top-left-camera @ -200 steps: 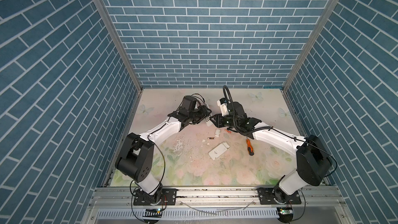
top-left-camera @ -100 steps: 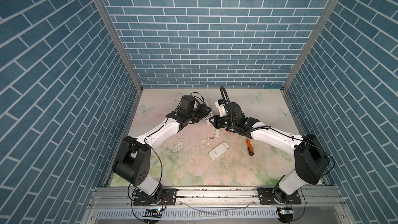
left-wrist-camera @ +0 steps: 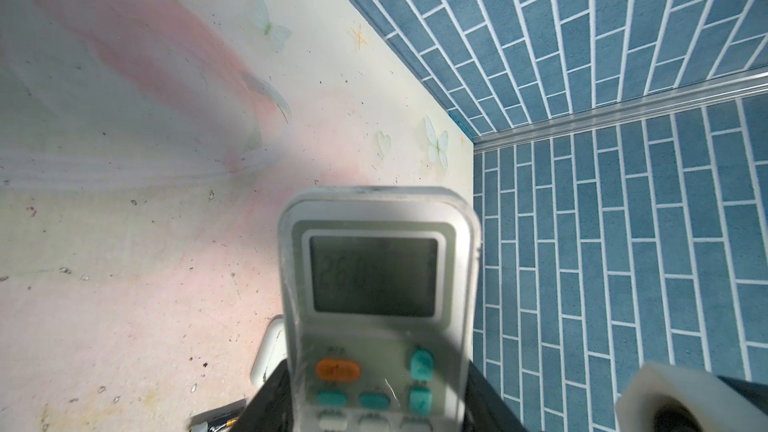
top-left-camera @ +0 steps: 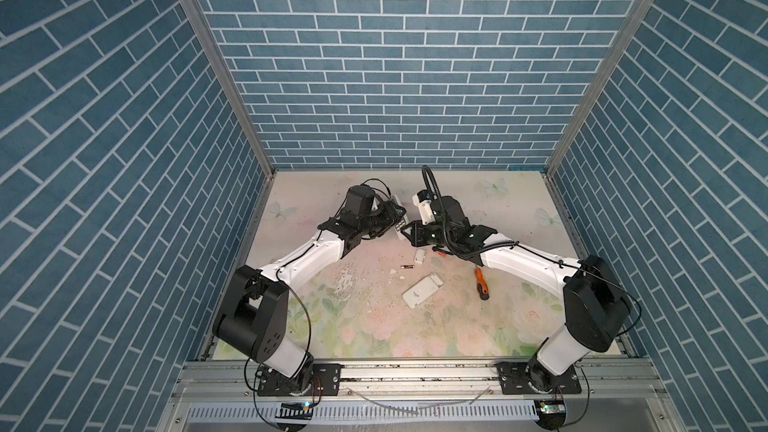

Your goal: Unload the batteries from the remote control

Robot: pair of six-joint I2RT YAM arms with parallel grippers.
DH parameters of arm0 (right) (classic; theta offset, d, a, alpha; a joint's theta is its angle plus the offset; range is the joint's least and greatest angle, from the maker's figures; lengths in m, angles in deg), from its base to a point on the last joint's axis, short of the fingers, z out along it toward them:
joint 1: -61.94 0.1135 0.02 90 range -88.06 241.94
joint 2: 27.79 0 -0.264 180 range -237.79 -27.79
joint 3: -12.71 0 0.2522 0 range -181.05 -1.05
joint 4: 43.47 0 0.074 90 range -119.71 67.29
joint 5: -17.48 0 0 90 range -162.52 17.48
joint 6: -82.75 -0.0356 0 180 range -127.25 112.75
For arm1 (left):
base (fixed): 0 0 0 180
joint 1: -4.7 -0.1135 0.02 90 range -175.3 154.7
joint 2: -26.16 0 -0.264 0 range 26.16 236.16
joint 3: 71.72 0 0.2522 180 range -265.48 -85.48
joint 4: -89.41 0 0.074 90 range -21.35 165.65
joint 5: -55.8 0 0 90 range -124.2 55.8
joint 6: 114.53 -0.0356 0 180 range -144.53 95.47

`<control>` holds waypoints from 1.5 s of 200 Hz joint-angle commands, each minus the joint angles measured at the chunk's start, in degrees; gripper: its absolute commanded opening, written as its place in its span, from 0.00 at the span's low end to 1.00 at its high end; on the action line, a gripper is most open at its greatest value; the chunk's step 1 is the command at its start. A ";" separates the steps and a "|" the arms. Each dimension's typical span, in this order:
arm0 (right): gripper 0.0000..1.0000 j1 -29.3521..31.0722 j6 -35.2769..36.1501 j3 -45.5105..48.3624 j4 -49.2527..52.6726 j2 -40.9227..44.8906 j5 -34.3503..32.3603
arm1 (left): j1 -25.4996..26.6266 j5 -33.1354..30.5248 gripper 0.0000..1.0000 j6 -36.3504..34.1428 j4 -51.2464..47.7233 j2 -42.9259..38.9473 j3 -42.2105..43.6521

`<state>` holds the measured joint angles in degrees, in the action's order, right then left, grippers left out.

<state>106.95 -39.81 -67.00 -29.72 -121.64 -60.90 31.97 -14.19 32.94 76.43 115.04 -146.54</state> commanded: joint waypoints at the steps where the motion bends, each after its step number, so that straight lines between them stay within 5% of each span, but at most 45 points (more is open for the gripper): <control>1: 0.00 -0.09 0.87 -3.47 -0.75 -1.00 -1.27 | 0.50 1.30 0.40 0.03 0.92 -2.37 0.83; 54: 0.00 -0.03 3.62 -5.79 4.89 -0.34 -1.02 | -0.15 -1.11 0.78 -2.67 -3.51 -4.61 0.00; 86: 0.00 -0.01 6.77 -7.54 10.03 0.15 -1.22 | -1.23 -2.87 0.88 -4.60 -8.46 -5.64 -1.32; 130: 0.00 0.08 13.84 -11.19 21.58 0.96 -3.30 | -6.36 -1.14 0.89 -5.44 -15.48 -7.97 -2.39; 174: 0.00 2.19 26.81 -14.34 33.92 3.22 -10.66 | -13.21 9.15 0.85 -2.50 -19.58 -7.68 -3.72; 223: 0.00 7.07 34.49 -15.77 38.66 3.77 -19.19 | -14.61 17.00 0.82 1.59 -21.03 -6.10 -5.94; 300: 0.00 11.79 40.79 -20.00 39.12 0.82 -23.05 | -14.01 24.56 0.81 7.21 -20.57 -2.96 -3.81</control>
<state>117.33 -3.85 -83.11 8.93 -119.78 -80.95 17.85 7.25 37.57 55.93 112.11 -151.82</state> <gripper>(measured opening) 0.176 0.814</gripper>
